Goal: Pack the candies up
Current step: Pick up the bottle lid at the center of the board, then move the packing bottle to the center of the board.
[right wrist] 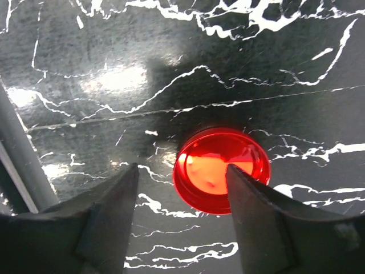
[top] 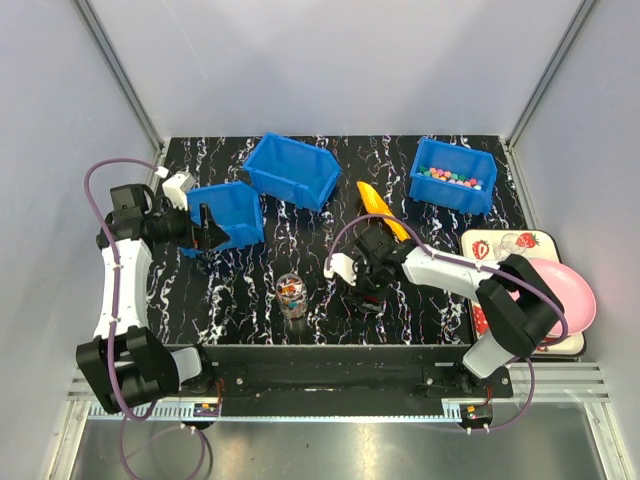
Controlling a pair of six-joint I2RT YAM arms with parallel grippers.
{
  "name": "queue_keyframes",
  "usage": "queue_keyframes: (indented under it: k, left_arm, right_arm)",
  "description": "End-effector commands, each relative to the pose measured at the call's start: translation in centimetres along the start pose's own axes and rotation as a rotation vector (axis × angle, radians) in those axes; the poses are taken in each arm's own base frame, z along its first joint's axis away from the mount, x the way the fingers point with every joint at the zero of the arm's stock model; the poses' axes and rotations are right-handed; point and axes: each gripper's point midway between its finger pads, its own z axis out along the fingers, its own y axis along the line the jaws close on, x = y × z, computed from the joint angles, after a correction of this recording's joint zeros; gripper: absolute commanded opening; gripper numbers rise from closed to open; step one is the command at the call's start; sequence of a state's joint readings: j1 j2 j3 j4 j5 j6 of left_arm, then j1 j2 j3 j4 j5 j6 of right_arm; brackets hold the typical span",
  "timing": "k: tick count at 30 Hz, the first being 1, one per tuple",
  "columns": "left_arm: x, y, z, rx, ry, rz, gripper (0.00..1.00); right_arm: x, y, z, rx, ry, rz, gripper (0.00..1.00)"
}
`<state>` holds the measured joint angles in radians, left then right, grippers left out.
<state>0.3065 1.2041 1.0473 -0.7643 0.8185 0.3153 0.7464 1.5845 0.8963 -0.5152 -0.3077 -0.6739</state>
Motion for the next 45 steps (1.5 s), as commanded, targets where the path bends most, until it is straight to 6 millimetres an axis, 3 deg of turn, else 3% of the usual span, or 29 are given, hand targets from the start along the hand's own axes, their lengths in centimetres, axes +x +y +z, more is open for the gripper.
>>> queue_keyframes:
  k: [1,6,9,13,14,17,19,20,21,22,23,24,25,26,27,29,30,32,33,35,36,42,45]
  left_arm:
    - [-0.9,-0.5,-0.2,0.013,-0.039,0.06,0.99]
    - [-1.1,-0.6,-0.3,0.016,-0.044,0.062,0.99]
    - [-1.3,-0.6,-0.4,0.013,-0.05,0.07,0.99]
    - [-1.7,-0.9,-0.7,0.02,-0.064,0.091,0.99]
    - [-1.8,-1.2,-0.7,0.032,-0.067,0.105,0.99]
    - [-2.3,-2.7,-1.2,0.1,-0.106,0.207,0.99]
    - [-2.7,-3.7,-1.3,0.145,-0.132,0.326,0.99]
    - [-2.4,-4.3,-1.4,0.167,-0.124,0.357,0.99]
    - [-2.3,-5.2,-1.5,0.211,-0.131,0.402,0.99]
    - [-2.6,-5.7,-1.8,0.245,-0.159,0.56,0.99]
    - [-1.7,-6.7,-2.1,0.293,-0.156,0.591,0.99]
    - [-1.9,-7.8,-2.3,0.345,-0.202,0.651,0.99]
    - [-2.1,-8.3,-2.6,0.358,-0.242,0.757,0.99]
    - [-2.1,-9.0,-2.8,0.38,-0.27,0.799,0.99]
    - [-2.5,-10.0,-3.0,0.413,-0.326,0.879,0.99]
    - [-2.6,-11.5,-3.6,0.443,-0.392,0.976,0.99]
    - [-2.8,-12.8,-3.8,0.485,-0.437,1.027,0.99]
    - [-3.0,-14.6,-4.5,0.522,-0.528,1.153,0.99]
    - [-2.8,-15.5,-4.6,0.542,-0.57,1.234,0.99]
    - [-2.6,-17.1,-5.0,0.583,-0.636,1.305,0.99]
    - [-2.3,-18.3,-5.3,0.613,-0.667,1.361,0.99]
    - [-1.3,-22.0,-6.2,0.776,-0.735,1.372,0.99]
    - [-1.0,-23.0,-6.4,0.836,-0.75,1.356,0.93]
  right_arm:
    - [-0.7,-0.9,0.5,0.057,-0.012,-0.006,0.63]
    - [0.3,-1.2,1.6,0.079,0.042,0.011,0.55]
    - [0.6,-1.4,2.1,0.099,0.072,0.015,0.44]
    - [0.7,-1.3,2.5,0.088,0.099,0.027,0.14]
    - [1.1,-1.0,2.5,0.069,0.125,0.037,0.01]
    - [0.0,-0.2,1.0,0.016,0.129,0.041,0.0]
    - [-2.4,0.0,-0.8,-0.012,0.073,0.028,0.0]
    - [-3.0,0.5,-2.4,-0.026,0.061,0.028,0.0]
    - [-5.6,0.4,-4.0,-0.041,-0.009,0.013,0.0]
    - [-6.7,0.5,-5.3,-0.053,-0.039,0.01,0.0]
    - [-7.2,1.2,-7.0,-0.082,-0.048,0.013,0.0]
    - [-10.0,1.2,-9.3,-0.096,-0.132,-0.01,0.0]
    - [-11.1,1.5,-10.6,-0.113,-0.165,-0.017,0.0]
    - [-11.2,2.5,-11.8,-0.16,-0.16,-0.007,0.0]
    - [-13.6,3.2,-13.9,-0.2,-0.239,-0.044,0.0]
    - [-14.1,4.8,-15.5,-0.289,-0.243,-0.044,0.0]
    - [-16.0,5.5,-17.4,-0.327,-0.309,-0.068,0.0]
    - [-16.5,6.7,-18.2,-0.415,-0.3,-0.046,0.0]
    - [-17.9,7.2,-19.6,-0.452,-0.353,-0.06,0.0]
    - [-18.2,8.0,-19.5,-0.543,-0.335,-0.033,0.0]
    - [-19.4,8.5,-20.5,-0.577,-0.373,-0.046,0.0]
    - [-21.1,9.6,-21.0,-0.695,-0.388,-0.036,0.0]
    - [-21.3,10.2,-20.6,-0.723,-0.381,-0.042,0.0]
